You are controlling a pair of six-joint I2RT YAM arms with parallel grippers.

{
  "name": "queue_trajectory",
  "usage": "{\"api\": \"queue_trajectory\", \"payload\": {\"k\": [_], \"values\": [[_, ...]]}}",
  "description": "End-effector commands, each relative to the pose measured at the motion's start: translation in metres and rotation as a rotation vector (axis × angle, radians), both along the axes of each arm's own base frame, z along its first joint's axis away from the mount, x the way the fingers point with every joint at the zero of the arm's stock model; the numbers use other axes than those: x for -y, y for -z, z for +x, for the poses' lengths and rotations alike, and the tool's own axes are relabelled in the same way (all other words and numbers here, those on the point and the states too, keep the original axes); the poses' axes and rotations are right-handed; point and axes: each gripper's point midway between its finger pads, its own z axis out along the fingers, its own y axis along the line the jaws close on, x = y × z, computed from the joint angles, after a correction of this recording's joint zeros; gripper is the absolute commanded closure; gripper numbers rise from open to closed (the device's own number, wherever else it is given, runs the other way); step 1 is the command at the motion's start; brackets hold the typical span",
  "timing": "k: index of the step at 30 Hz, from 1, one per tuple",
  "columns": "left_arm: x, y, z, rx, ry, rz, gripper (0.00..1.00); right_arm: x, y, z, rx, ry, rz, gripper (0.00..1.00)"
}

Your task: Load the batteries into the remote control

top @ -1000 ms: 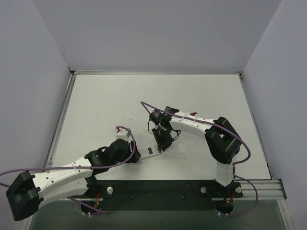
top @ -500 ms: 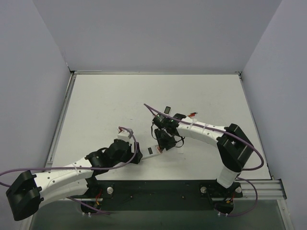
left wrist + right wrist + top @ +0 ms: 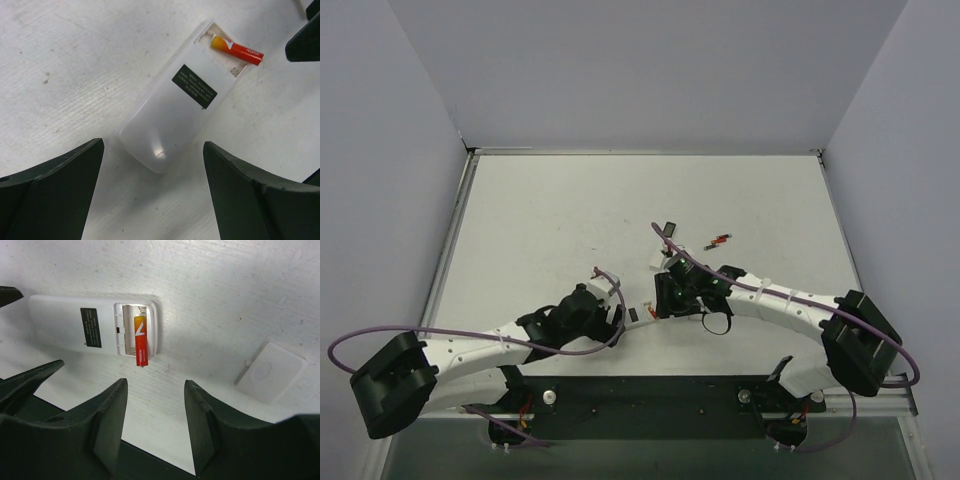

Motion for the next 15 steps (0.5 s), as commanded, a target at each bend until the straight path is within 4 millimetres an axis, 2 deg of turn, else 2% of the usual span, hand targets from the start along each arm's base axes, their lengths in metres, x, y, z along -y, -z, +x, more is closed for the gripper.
{"api": "queue_trajectory", "payload": {"k": [1, 2, 3, 4, 5, 8, 15], "values": [[0.026, -0.014, 0.006, 0.021, 0.065, -0.046, 0.08, -0.010, -0.019, 0.015, 0.130, 0.038, 0.121, 0.54], [0.027, -0.013, 0.006, 0.019, 0.068, -0.046, 0.08, -0.006, -0.015, 0.013, 0.138, 0.040, 0.117, 0.54], [0.028, -0.010, 0.007, 0.015, 0.069, -0.037, 0.08, -0.006, -0.016, 0.014, 0.152, 0.037, 0.127, 0.54], [0.029, -0.009, 0.007, 0.013, 0.069, -0.035, 0.08, -0.011, -0.025, 0.018, 0.190, 0.036, 0.169, 0.54], [0.029, -0.008, 0.007, 0.007, 0.067, -0.030, 0.08, -0.008, -0.021, 0.016, 0.191, 0.034, 0.168, 0.54], [0.032, -0.003, 0.001, -0.030, 0.084, -0.011, 0.08, -0.008, -0.026, 0.018, 0.220, 0.035, 0.189, 0.54], [0.048, 0.001, -0.025, -0.076, 0.142, -0.007, 0.08, -0.005, -0.018, 0.013, 0.220, 0.040, 0.208, 0.56]]}}
